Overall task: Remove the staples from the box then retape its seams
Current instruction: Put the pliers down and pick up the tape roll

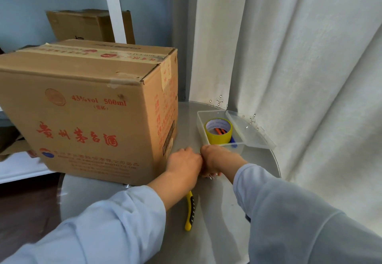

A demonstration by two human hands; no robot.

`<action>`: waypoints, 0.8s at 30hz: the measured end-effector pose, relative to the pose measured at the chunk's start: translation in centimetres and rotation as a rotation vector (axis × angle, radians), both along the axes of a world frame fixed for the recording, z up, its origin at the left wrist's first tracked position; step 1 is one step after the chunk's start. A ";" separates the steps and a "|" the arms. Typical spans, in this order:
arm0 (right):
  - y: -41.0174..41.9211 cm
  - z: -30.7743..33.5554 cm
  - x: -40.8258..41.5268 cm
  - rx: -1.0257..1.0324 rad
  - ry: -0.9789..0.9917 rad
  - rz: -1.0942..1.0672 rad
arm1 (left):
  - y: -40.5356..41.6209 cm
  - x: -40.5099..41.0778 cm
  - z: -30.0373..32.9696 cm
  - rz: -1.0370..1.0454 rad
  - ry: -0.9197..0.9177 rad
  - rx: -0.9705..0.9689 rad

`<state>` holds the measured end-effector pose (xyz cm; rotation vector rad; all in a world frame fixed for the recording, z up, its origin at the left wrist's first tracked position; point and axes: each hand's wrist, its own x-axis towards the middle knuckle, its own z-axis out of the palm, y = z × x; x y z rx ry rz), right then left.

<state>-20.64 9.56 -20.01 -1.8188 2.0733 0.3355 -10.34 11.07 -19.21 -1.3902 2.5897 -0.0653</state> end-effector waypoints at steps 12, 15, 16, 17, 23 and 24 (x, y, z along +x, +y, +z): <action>1.0 0.0 0.1 -0.030 -0.056 -0.004 | -1.3 -0.4 -1.8 0.088 0.178 0.091; 1.3 0.0 -0.5 -0.044 -0.095 -0.040 | -1.7 -1.0 -0.8 0.083 0.302 0.031; 1.4 -0.2 -0.7 -0.049 -0.112 -0.067 | -1.9 -1.2 -0.4 0.099 0.365 0.029; 1.4 -0.2 -0.8 -0.057 -0.118 -0.089 | -2.3 -1.5 0.2 0.130 0.435 0.051; 1.6 -0.1 -0.6 -0.071 -0.068 -0.100 | -3.6 -1.3 1.1 0.253 0.604 0.249; 1.6 -0.2 -0.5 -0.069 -0.053 -0.090 | -3.6 -1.2 0.9 0.257 0.603 0.261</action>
